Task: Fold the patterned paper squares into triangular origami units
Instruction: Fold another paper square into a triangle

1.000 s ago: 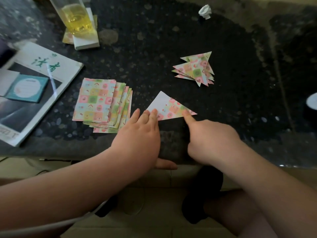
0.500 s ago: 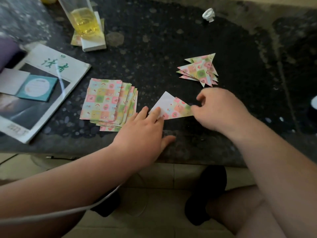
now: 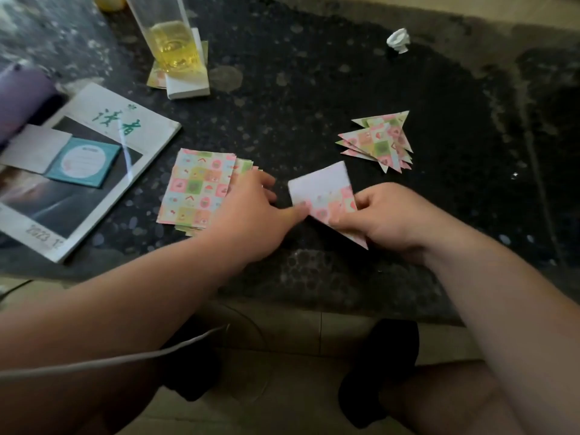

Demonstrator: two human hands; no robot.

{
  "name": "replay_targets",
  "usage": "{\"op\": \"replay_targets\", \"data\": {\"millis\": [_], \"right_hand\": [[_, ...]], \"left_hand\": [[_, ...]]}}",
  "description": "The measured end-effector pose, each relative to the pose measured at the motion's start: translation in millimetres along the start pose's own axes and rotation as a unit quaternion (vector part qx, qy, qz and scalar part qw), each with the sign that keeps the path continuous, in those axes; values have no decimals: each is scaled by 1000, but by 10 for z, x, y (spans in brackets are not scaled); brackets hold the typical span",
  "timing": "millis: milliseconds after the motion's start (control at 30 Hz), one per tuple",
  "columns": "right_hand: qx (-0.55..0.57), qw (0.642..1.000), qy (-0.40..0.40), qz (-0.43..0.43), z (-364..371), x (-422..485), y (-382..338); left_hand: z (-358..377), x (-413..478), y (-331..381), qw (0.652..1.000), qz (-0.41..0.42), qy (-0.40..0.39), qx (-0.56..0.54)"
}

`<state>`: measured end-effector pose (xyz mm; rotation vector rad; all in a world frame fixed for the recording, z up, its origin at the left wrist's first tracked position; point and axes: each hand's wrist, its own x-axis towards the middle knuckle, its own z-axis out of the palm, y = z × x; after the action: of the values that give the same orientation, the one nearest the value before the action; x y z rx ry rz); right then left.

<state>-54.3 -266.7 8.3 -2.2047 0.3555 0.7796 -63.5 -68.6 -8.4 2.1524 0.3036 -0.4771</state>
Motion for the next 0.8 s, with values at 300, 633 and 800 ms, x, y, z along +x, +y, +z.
{"op": "replay_targets", "data": {"millis": [300,633,800], "right_hand": [[314,945,-85,-46,49,-239,35],[355,932,-73,-27,151,-268,71],[369,924,-93,-29,120,-274,60]], "left_hand": [[95,-133,206,922,-79,-165,-341],[155,-164,230,916,-86,-185,-346],[121,-145,258,912,-83,-193,-352]]}}
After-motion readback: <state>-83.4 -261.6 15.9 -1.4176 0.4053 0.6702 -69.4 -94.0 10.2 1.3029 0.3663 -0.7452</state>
